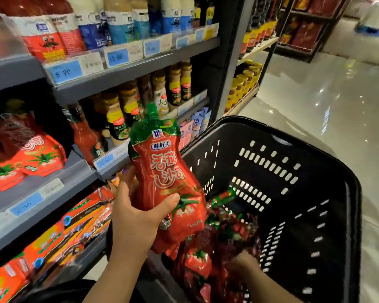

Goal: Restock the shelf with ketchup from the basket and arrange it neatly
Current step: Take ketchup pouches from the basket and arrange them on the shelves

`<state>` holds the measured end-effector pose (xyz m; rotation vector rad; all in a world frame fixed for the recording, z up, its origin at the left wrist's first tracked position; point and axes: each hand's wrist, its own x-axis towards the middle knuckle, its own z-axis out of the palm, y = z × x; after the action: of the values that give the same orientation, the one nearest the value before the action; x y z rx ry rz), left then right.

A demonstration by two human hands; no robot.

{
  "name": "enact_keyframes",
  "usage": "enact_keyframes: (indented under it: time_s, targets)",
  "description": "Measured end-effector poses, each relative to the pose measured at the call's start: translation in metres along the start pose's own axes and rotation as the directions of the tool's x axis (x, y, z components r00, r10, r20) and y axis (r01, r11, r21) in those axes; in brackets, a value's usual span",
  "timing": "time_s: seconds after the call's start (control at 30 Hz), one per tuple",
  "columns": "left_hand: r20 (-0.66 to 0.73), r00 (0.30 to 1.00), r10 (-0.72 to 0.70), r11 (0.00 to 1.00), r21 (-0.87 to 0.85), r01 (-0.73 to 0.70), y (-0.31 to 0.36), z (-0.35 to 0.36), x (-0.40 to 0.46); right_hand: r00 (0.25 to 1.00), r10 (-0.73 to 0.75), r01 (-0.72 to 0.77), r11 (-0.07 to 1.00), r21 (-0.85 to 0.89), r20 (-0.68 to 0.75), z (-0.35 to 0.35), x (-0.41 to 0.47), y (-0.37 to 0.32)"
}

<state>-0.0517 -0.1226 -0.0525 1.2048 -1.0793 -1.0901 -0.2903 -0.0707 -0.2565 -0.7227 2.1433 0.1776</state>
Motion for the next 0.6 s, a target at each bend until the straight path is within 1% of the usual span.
enact_keyframes:
  time_s: [0.03,0.1,0.23,0.3,0.37,0.43,0.47,0.53,0.6]
  targets:
    - [0.006,1.000,-0.014,1.000,-0.005,0.014,-0.002,0.003,0.002,0.998,0.040,-0.037,0.998,0.060,-0.048,0.006,-0.005,0.001]
    - [0.029,0.999,-0.036,0.999,0.000,0.036,-0.005,0.008,0.002,0.991,0.106,-0.091,0.984,0.155,-0.086,0.010,-0.014,-0.004]
    - [0.062,0.998,-0.029,0.999,0.032,0.027,-0.006,0.016,0.005,0.984,0.151,-0.138,0.980,0.140,-0.089,0.007,-0.022,-0.005]
    - [0.062,0.998,-0.029,0.998,0.051,0.026,-0.008,0.018,0.006,0.984,0.171,-0.163,0.977,0.140,-0.047,0.003,-0.022,-0.008]
    - [0.066,0.997,-0.025,0.998,0.067,0.020,-0.009,0.019,0.007,0.978,0.206,-0.194,0.956,0.220,-0.036,0.005,-0.022,-0.010]
    - [0.070,0.998,-0.002,0.997,0.079,-0.003,-0.009,0.019,0.007,0.973,0.210,-0.175,0.939,0.297,-0.092,0.010,-0.019,-0.011]
    - [0.069,0.998,0.006,0.996,0.086,-0.012,-0.008,0.020,0.006,0.970,0.201,-0.152,0.941,0.303,-0.135,0.012,-0.019,-0.012]
    - [0.069,0.998,0.012,0.997,0.081,-0.017,-0.006,0.020,0.006,0.959,0.159,-0.095,0.961,0.261,-0.235,0.017,-0.015,-0.010]
    - [0.074,0.997,0.014,0.997,0.071,-0.019,-0.006,0.020,0.006,0.947,0.104,-0.040,0.977,0.208,-0.305,0.018,-0.015,-0.011]
